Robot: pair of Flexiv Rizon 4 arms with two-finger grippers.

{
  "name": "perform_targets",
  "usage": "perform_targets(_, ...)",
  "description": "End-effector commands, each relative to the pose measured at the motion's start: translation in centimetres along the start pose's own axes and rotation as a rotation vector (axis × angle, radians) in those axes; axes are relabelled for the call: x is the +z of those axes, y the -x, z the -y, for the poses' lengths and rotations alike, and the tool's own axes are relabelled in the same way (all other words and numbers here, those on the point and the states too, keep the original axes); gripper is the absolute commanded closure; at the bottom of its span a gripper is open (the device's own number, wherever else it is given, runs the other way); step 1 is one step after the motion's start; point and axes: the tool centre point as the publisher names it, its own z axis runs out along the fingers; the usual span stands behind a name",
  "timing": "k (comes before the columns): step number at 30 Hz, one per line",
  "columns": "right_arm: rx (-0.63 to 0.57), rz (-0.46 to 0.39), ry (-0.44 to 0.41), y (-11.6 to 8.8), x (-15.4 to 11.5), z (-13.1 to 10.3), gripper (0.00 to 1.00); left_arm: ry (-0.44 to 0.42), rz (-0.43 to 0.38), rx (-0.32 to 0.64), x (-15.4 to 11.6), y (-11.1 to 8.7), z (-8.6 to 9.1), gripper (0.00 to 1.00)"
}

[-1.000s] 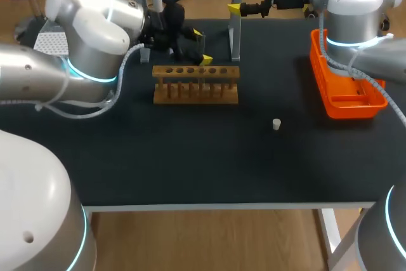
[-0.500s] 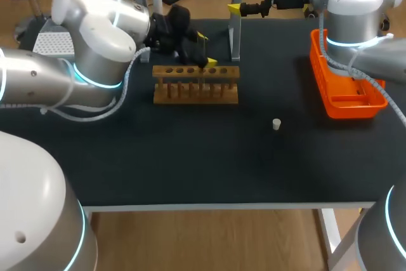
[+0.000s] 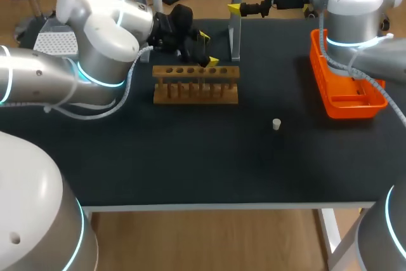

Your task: Invert the test tube, pick up the pipette, mount the tip to pipette, aspirate from beaker and dispense into the tube, eject the tip, return the pipette, and cap with the stopper.

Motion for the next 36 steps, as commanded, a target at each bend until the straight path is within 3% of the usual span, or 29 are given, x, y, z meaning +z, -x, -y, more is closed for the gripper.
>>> perform_targets(1,0.000,-0.005,-0.001,0.16,0.00,0.04,0.00,0.012,-0.005,0.001,-0.45,0.23,0.22,0.00)
perform_targets(28,0.000,-0.005,-0.001,0.16,0.00,0.04,0.00,0.022,-0.005,0.009,-0.99,0.08,0.13,0.00)
perform_targets(36,0.000,-0.005,-0.001,0.16,0.00,0.04,0.00,0.064,-0.005,0.020,-1.07,0.11,0.01,0.00)
